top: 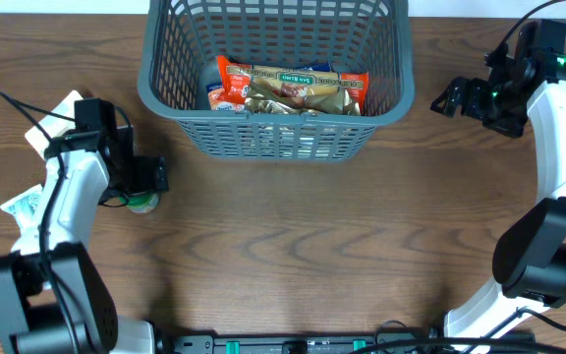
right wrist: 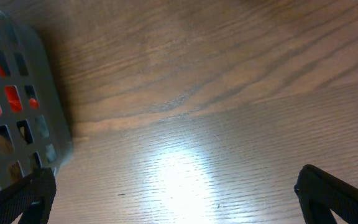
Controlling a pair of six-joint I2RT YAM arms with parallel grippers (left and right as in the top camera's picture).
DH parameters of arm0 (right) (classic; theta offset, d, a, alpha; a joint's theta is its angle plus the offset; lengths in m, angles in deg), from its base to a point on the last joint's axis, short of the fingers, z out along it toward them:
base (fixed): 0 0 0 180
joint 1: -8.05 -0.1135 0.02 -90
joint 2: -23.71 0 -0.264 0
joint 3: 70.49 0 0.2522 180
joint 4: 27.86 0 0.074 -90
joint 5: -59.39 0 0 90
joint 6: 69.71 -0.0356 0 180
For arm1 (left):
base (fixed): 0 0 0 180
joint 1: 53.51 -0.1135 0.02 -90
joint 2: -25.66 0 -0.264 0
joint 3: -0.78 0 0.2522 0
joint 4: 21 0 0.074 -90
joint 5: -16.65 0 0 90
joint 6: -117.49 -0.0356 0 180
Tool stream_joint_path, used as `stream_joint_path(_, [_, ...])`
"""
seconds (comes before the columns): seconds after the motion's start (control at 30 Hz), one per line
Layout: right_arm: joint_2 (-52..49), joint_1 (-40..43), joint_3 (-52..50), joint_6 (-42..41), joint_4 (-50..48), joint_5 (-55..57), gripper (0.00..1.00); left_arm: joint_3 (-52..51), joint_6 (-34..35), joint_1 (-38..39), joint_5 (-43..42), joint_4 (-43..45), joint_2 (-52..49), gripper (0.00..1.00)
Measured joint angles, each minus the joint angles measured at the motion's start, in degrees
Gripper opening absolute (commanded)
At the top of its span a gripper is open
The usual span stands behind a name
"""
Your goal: Pack container
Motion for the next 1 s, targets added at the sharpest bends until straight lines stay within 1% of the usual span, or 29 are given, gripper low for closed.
stream_joint_path(0.23, [0.0, -0.5, -0.02, 0.28, 0.04, 0.0, 0.99, 0.0, 0.0, 0.0, 0.0, 0.7, -5.97, 0.98])
stream_joint_path(0.37, [0.0, -0.85, -0.02, 0.42, 0.02, -0.04, 0.99, 0.0, 0.0, 0.0, -0.02, 1.29, -7.08, 0.99])
stream_joint_path(0.4, [0.0, -0.9, 0.0, 0.44, 0.04, -0.04, 0.99, 0.0, 0.0, 0.0, 0.0, 1.33, -7.08, 0.95])
stream_joint_path(0.47, [0.0, -0.9, -0.02, 0.42, 0.07, -0.04, 0.99, 0.0, 0.13, 0.0, 0.0, 1.18, -7.08, 0.79])
stream_joint_path(0.5, [0.0, -0.9, -0.02, 0.44, 0.11, -0.04, 0.99, 0.0, 0.22, 0.0, 0.0, 1.03, -7.08, 0.74])
stream_joint_path(0.57, [0.0, -0.9, -0.02, 0.44, 0.31, -0.04, 0.99, 0.0, -0.26, 0.0, 0.0, 0.5, -7.08, 0.67])
stream_joint_path(0.63, [0.0, -0.9, -0.02, 0.44, 0.42, -0.04, 0.99, 0.0, -0.37, 0.0, 0.0, 0.31, -7.08, 0.63])
stream_joint_path(0.67, [0.0, -0.9, -0.02, 0.44, 0.48, -0.04, 0.99, 0.0, -0.46, 0.0, 0.02, 0.2, -7.08, 0.58])
stream_joint_path(0.73, [0.0, -0.9, -0.02, 0.44, 0.52, -0.04, 0.99, 0.02, -0.66, 0.0, 0.02, -0.11, -7.08, 0.53])
stream_joint_path(0.77, [0.0, -0.9, -0.02, 0.44, 0.55, -0.04, 0.99, 0.02, -0.81, 0.0, 0.04, -0.24, -7.08, 0.48])
stream_joint_path(0.8, [0.0, -0.9, -0.02, 0.44, 0.59, -0.04, 0.99, 0.02, -0.83, 0.0, 0.02, -0.39, -7.08, 0.4])
stream_joint_path(0.87, [0.0, -0.9, -0.02, 0.44, 0.72, -0.04, 0.99, 0.02, -0.83, 0.0, 0.04, -0.79, -7.08, 0.31])
stream_joint_path(0.9, [0.0, -0.9, -0.02, 0.44, 0.74, -0.04, 0.99, 0.02, -0.83, 0.0, 0.04, -1.09, -7.06, 0.22])
stream_joint_path(0.93, [0.0, -0.9, -0.02, 0.44, 0.76, -0.04, 0.99, 0.02, -0.83, 0.0, 0.04, -1.31, -7.04, 0.09])
stream_joint_path(0.97, [0.0, -0.9, -0.02, 0.44, 0.83, -0.04, 0.99, 0.02, -0.81, 0.0, 0.02, -1.55, -7.02, 0.06])
stream_joint_path(1.0, [0.0, -0.9, -0.02, 0.44, 0.9, -0.04, 0.99, 0.02, -0.81, 0.0, 0.02, -1.79, -6.97, 0.06])
